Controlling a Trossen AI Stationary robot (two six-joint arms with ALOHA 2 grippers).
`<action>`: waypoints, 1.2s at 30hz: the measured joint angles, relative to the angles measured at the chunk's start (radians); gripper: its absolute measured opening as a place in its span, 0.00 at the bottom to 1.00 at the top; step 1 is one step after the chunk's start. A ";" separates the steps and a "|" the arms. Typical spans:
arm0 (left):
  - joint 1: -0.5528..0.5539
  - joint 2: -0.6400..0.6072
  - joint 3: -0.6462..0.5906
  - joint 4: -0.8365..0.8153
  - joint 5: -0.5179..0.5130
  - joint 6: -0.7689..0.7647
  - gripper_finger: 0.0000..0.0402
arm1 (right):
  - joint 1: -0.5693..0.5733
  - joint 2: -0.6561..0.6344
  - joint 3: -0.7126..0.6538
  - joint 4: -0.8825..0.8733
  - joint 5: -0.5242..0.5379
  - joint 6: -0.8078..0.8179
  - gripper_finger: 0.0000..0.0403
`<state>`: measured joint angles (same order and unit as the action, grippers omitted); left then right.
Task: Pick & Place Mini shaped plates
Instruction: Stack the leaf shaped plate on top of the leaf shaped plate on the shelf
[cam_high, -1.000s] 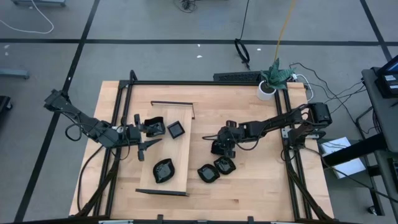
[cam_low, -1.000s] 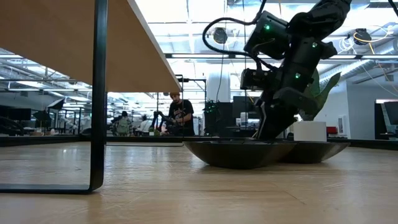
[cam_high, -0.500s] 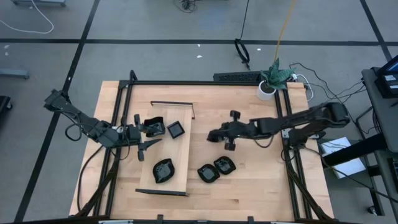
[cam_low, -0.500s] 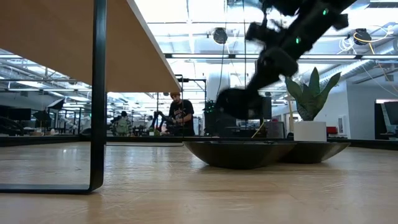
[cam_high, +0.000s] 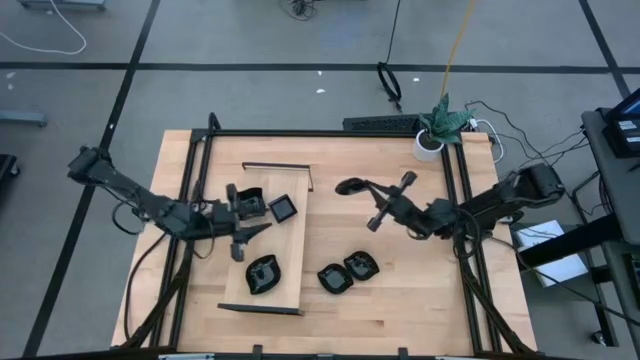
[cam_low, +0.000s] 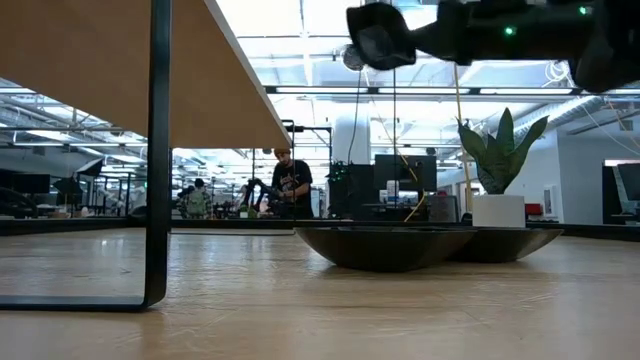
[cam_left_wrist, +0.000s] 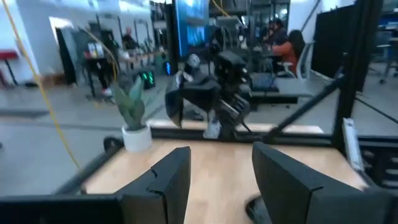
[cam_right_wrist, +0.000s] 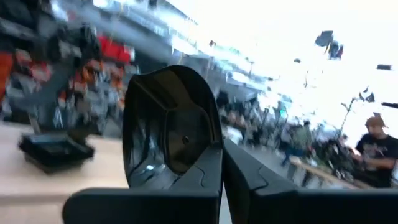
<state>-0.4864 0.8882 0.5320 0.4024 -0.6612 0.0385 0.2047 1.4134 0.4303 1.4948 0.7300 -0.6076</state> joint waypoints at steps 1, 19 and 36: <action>0.014 0.039 0.000 0.064 0.009 0.033 0.44 | 0.000 0.018 -0.017 0.060 -0.012 -0.006 0.00; 0.273 0.597 0.474 -0.036 0.055 -0.013 0.62 | 0.071 0.080 0.071 0.073 0.026 -0.327 0.00; 0.306 0.607 0.479 -0.018 0.060 -0.020 0.52 | 0.067 0.081 0.071 0.073 -0.051 -0.286 0.00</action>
<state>-0.1806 1.4948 1.0107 0.3843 -0.6010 0.0184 0.2714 1.4940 0.5011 1.5681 0.6790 -0.8940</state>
